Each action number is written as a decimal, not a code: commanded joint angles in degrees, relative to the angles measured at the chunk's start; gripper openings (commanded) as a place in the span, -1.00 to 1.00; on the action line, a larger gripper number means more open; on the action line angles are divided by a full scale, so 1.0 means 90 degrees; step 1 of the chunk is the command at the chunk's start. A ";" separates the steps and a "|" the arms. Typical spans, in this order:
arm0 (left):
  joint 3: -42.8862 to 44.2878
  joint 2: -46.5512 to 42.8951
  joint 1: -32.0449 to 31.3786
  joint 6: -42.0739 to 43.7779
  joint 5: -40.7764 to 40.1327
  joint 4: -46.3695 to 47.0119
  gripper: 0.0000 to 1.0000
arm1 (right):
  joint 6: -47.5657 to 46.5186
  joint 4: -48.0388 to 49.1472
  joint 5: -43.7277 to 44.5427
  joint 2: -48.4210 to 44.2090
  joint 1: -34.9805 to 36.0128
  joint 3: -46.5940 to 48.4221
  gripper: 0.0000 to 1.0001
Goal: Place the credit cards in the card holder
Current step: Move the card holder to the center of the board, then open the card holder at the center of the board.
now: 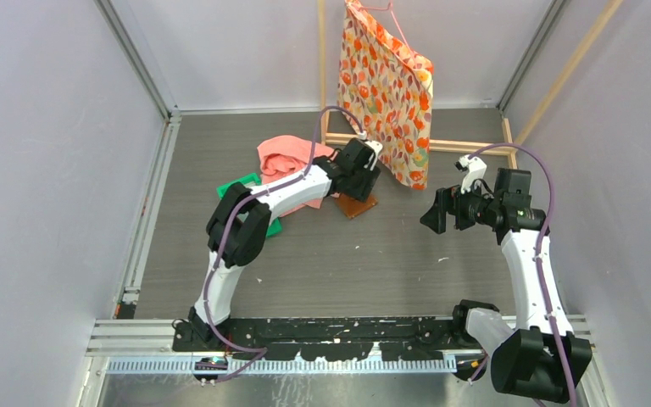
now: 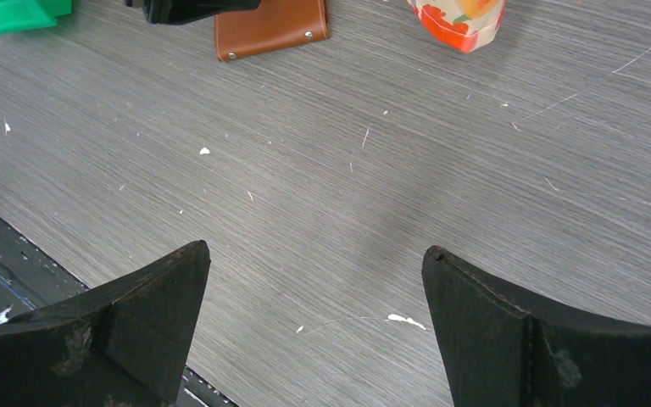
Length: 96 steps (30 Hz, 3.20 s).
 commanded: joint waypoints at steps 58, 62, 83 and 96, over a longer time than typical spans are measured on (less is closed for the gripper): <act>-0.6607 -0.4013 -0.0952 -0.5244 0.0487 0.5433 -0.99 | 0.0186 0.0222 -0.0157 0.2251 0.3217 0.0547 0.66; -0.7098 -0.4127 -0.1107 -0.5666 0.0470 0.6286 -0.99 | 0.0380 0.0434 0.0577 0.2622 0.3851 0.0709 0.64; -0.7712 -0.4528 -0.1131 -0.6164 0.0735 0.7188 -1.00 | 0.0182 0.0570 0.1745 0.3366 0.4920 0.0918 0.33; -0.7961 -0.4908 -0.1128 -0.5975 0.0607 0.6606 -1.00 | 0.0086 0.0361 0.1440 0.3238 0.4722 0.1023 -0.13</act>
